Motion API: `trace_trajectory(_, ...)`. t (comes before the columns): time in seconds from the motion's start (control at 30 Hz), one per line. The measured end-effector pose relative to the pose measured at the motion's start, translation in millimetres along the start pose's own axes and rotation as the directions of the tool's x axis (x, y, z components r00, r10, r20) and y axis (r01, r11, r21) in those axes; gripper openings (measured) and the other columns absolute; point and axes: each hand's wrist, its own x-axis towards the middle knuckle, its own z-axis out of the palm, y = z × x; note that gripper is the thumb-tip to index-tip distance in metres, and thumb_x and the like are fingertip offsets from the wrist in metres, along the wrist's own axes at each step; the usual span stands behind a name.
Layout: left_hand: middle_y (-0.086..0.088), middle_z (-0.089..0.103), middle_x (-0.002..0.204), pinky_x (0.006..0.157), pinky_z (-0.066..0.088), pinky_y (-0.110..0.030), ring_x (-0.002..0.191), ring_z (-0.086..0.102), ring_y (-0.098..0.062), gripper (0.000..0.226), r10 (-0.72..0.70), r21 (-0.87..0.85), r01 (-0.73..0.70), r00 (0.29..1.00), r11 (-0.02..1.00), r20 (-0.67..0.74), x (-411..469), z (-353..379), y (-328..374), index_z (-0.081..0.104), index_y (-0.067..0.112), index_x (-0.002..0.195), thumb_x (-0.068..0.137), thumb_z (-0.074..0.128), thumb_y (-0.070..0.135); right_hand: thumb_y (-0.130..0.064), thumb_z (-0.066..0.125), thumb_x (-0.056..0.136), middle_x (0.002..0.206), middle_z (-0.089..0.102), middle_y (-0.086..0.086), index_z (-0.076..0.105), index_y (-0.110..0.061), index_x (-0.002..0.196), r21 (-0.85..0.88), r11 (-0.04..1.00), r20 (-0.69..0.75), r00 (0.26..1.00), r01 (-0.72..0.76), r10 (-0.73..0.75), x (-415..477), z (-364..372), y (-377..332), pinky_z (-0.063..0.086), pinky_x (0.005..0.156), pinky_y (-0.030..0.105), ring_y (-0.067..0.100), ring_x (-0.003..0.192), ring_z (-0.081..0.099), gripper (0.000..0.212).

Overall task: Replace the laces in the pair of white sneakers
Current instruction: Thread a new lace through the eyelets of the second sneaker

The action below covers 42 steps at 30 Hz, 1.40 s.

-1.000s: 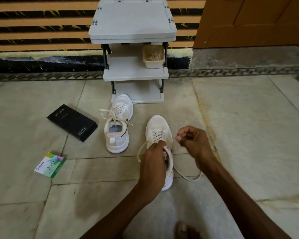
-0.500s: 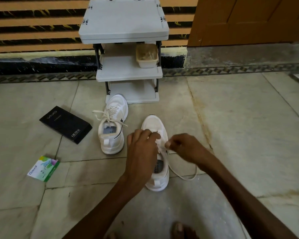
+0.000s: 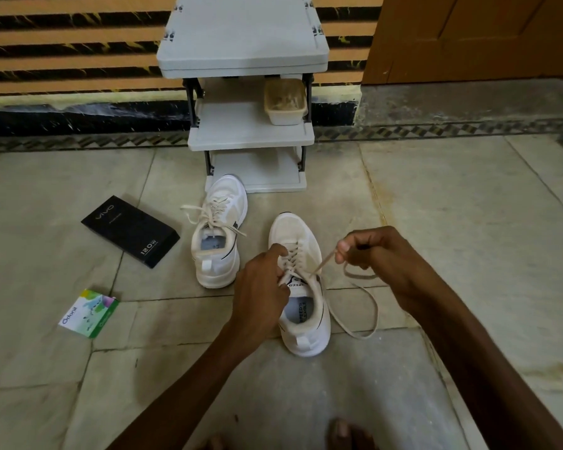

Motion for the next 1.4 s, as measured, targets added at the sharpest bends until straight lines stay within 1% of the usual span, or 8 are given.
trace_trajectory(0.13, 0.006, 0.066, 0.089, 0.07, 0.054, -0.038, 0.078, 0.066, -0.015, 0.039, -0.003, -0.039, 0.003, 1.0, 0.999, -0.001, -3, 1, 3, 0.062, 0.026, 0.1, 0.071, 0.072, 0.002, -0.016, 0.068, 0.085, 0.087, 0.074, -0.004, 0.077, -0.017, 0.073, -0.316, 0.936, 0.127, 0.97, -0.158, 0.207, -5, -2, 12, 0.05, 0.077, 0.023, 0.007, 0.087, 0.067, 0.015)
trace_trajectory(0.27, 0.007, 0.063, 0.085, 0.07, 0.052, -0.041, 0.077, 0.063, -0.018, 0.033, 0.024, -0.021, -0.024, 0.999, 0.999, -0.023, -5, 4, 8, 0.06, 0.026, 0.089, 0.071, 0.068, 0.0, -0.03, 0.075, 0.079, 0.097, 0.072, 0.003, 0.074, -0.013, 0.092, -0.902, 0.425, 0.177, 0.841, -0.068, 0.511, -3, 10, 36, 0.049, 0.07, 0.025, 0.014, 0.079, 0.062, 0.021)
trace_trajectory(0.33, 0.008, 0.062, 0.084, 0.069, 0.052, -0.041, 0.076, 0.062, -0.018, 0.032, 0.027, -0.017, -0.028, 0.999, 0.999, -0.038, -5, 5, 8, 0.06, 0.026, 0.087, 0.071, 0.068, 0.0, -0.031, 0.072, 0.082, 0.105, 0.071, 0.005, 0.072, -0.011, 0.104, -0.923, 0.378, 0.17, 0.807, -0.07, 0.565, 1, 14, 47, 0.051, 0.075, 0.027, 0.015, 0.082, 0.062, 0.029)
trace_trajectory(0.57, 0.004, 0.063, 0.096, 0.074, 0.054, -0.041, 0.086, 0.062, -0.018, 0.036, 0.056, -0.046, -0.059, 0.996, 0.997, -0.075, -9, 9, 7, 0.064, 0.021, 0.102, 0.072, 0.07, 0.0, -0.02, 0.067, 0.087, 0.096, 0.07, -0.002, 0.072, -0.019, 0.095, -0.645, 0.764, -0.052, 0.999, -0.028, -0.007, 23, 21, 56, 0.053, 0.077, 0.03, 0.015, 0.086, 0.065, 0.01)
trace_trajectory(0.8, 0.004, 0.066, 0.087, 0.07, 0.054, -0.035, 0.075, 0.063, -0.014, 0.03, 0.001, -0.05, -0.005, 0.997, 0.999, -0.082, -6, 6, 6, 0.068, 0.019, 0.098, 0.072, 0.073, 0.004, -0.003, 0.054, 0.077, 0.093, 0.055, 0.014, 0.048, -0.014, 0.083, -0.79, 0.588, 0.173, 0.983, 0.173, -0.056, 27, 31, 61, 0.032, 0.064, 0.03, 0.031, 0.081, 0.054, 0.015)
trace_trajectory(1.07, 0.003, 0.07, 0.096, 0.069, 0.038, -0.018, 0.082, 0.065, -0.013, 0.03, -0.041, -0.032, 0.038, 0.996, 0.999, -0.083, -4, 8, 6, 0.07, 0.022, 0.103, 0.076, 0.073, 0.01, -0.017, 0.048, 0.091, 0.101, 0.059, 0.009, 0.047, -0.009, 0.109, -0.903, 0.427, 0.022, 0.999, 0.042, -0.05, 17, 37, 73, 0.034, 0.065, 0.029, 0.028, 0.088, 0.059, 0.021)
trace_trajectory(1.27, 0.011, 0.053, 0.102, 0.077, 0.047, -0.022, 0.091, 0.061, -0.011, 0.035, 0.073, -0.056, -0.07, 0.996, 0.996, 0.049, -1, 8, -4, 0.063, 0.027, 0.112, 0.081, 0.071, 0.014, -0.005, 0.056, 0.086, 0.08, 0.072, 0.008, 0.056, -0.012, 0.09, -0.383, 0.908, -0.081, 0.985, -0.17, 0.151, 19, 24, 58, 0.057, 0.075, 0.04, 0.022, 0.076, 0.068, 0.007)
trace_trajectory(1.4, 0.009, 0.052, 0.11, 0.084, 0.047, -0.021, 0.1, 0.055, -0.008, 0.03, 0.187, -0.171, -0.167, 0.976, 0.971, 0.111, 7, 7, -4, 0.063, 0.031, 0.117, 0.089, 0.066, 0.022, -0.012, 0.055, 0.093, 0.072, 0.071, -0.001, 0.058, -0.019, 0.096, -0.188, 0.976, -0.009, 0.994, -0.109, 0.109, 11, 16, 35, 0.053, 0.073, 0.032, 0.015, 0.074, 0.066, 0.008)
